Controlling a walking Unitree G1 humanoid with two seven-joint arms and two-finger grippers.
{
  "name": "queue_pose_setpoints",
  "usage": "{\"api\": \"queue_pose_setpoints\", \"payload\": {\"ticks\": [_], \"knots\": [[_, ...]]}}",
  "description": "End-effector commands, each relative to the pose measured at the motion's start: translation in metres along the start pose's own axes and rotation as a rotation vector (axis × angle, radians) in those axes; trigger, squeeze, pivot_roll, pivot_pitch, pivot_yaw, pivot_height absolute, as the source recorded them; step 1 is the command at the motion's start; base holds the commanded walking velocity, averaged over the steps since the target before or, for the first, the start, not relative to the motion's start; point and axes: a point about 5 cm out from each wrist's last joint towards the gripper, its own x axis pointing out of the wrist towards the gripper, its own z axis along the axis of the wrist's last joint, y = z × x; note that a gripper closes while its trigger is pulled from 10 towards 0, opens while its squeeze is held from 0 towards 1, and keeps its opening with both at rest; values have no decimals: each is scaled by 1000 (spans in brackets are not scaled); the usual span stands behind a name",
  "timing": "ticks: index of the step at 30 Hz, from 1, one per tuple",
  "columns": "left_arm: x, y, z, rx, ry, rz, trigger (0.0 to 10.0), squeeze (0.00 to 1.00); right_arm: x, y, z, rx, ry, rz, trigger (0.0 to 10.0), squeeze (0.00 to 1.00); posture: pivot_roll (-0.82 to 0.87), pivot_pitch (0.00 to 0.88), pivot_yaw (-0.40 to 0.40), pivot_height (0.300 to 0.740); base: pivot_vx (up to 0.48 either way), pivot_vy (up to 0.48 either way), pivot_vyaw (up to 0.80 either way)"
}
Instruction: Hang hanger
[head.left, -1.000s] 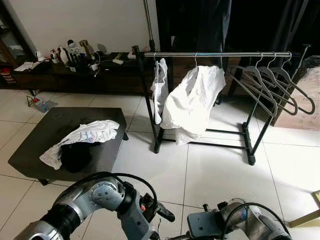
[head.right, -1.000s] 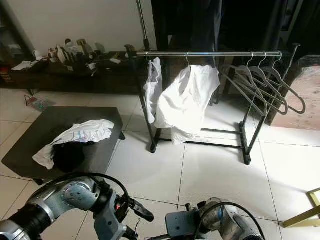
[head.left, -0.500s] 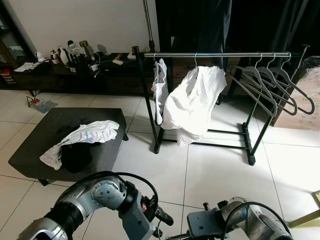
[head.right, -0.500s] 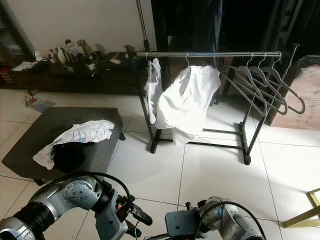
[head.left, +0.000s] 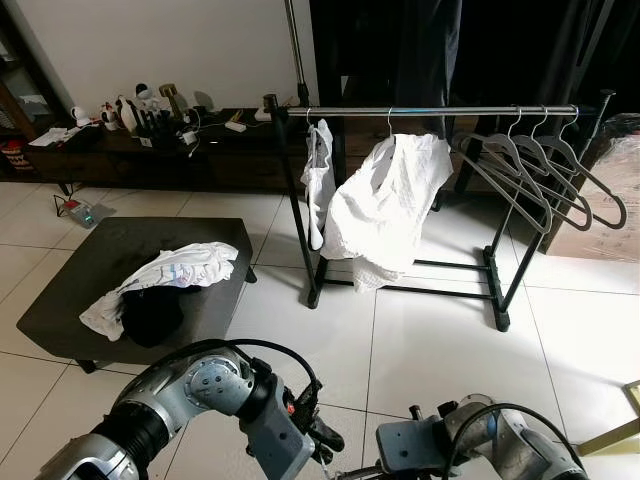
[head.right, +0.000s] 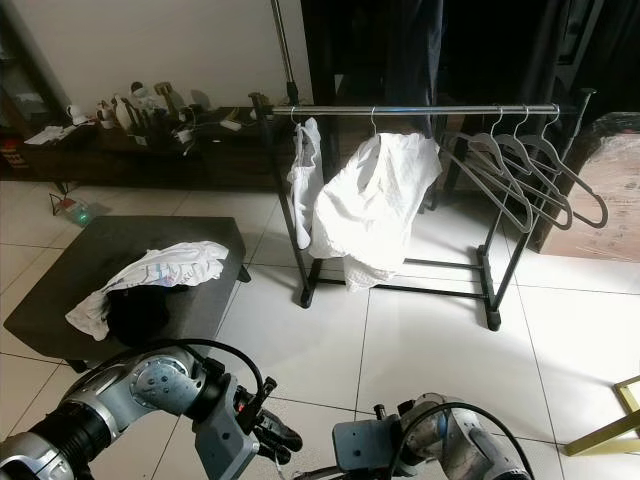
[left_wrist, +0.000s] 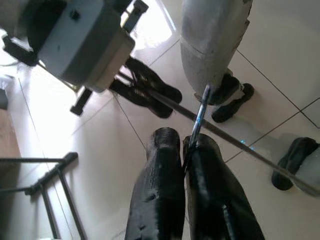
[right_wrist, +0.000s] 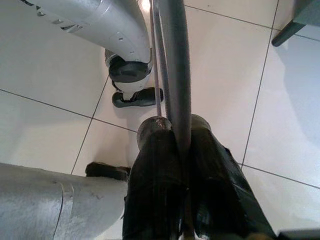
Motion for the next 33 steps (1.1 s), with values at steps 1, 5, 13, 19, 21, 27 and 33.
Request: {"api": "queue_pose_setpoints", "payload": {"ticks": [1,5,13,19,21,27,33], "knots": [[-4,3,-2,-23,12,24,0,0,4,0,7,-16,-20,-6,10000,0,-126,84,123,740,0,0,0],[-6,3,-6,-130,41,46,0,0,4,-2,5,-1,-10,-37,10000,0,-124,86,124,740,0,0,0],[-7,2,-13,-355,93,127,0,0,2,-18,-3,54,32,-195,10000,0,-117,88,124,740,0,0,0],[-9,10,-14,-557,86,251,0,0,-2,-30,-2,127,20,-310,10000,0,-113,90,125,740,0,0,0],[-6,13,-11,-614,75,285,0,0,-3,-32,-4,151,31,-340,10000,0,-111,92,125,740,0,0,0],[-2,13,-6,-643,71,298,0,0,0,-30,1,164,-11,-315,10000,0,-112,92,124,740,0,0,0],[-4,12,-5,-618,108,279,0,0,1,-24,1,153,-31,-264,10000,0,-114,90,121,740,0,0,0]]}}
